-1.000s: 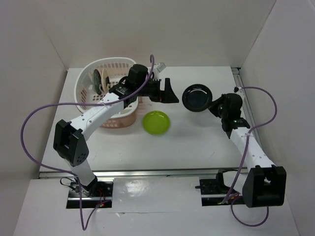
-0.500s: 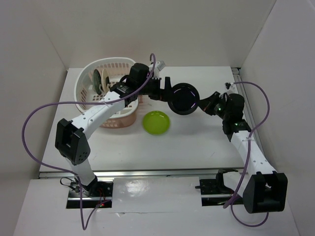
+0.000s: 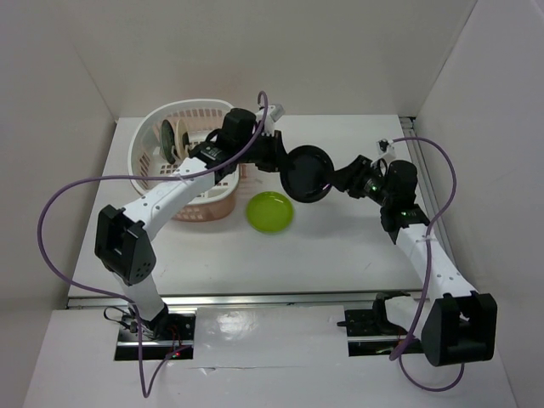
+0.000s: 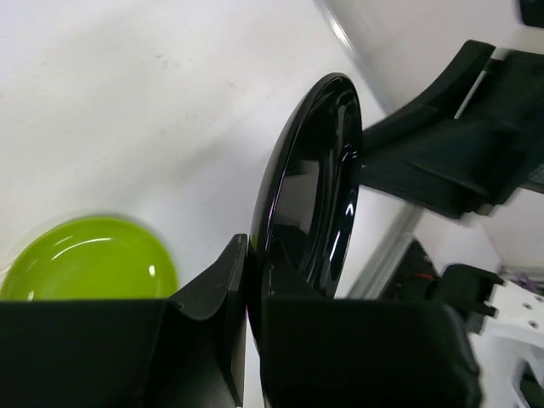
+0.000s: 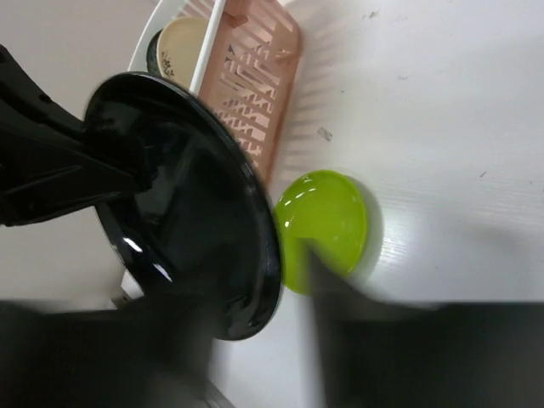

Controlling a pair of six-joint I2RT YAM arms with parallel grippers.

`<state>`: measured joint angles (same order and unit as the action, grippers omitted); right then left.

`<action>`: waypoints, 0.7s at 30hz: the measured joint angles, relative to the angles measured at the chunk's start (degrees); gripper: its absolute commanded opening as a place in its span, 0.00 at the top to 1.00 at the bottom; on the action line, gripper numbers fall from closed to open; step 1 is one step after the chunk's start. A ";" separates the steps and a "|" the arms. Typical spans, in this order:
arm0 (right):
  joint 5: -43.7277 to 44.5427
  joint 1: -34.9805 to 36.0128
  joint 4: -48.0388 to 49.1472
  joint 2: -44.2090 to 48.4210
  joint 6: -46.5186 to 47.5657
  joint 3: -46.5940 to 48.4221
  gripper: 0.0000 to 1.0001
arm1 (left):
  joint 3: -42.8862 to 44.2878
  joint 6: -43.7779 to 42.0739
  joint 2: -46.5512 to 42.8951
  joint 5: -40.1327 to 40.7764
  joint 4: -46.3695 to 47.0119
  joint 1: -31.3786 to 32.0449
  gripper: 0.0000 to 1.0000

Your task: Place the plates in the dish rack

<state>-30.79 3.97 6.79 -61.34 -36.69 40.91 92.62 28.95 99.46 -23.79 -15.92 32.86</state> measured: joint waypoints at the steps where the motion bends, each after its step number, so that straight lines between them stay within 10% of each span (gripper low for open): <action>1: 0.04 0.20 0.04 -0.04 0.09 0.09 0.00 | 0.00 -0.35 0.00 0.68 -0.22 0.11 1.00; 7: 6.03 1.09 -1.07 -0.22 0.39 1.31 0.00 | 3.58 -3.28 0.02 7.63 -6.29 0.66 1.00; 21: 15.56 2.99 -7.39 -8.63 1.70 1.31 0.00 | 9.68 -21.99 -0.33 52.65 -2.05 -7.13 1.00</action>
<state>-15.22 6.96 -0.60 -69.97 -34.98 42.22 102.30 6.96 99.13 28.86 -17.98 25.74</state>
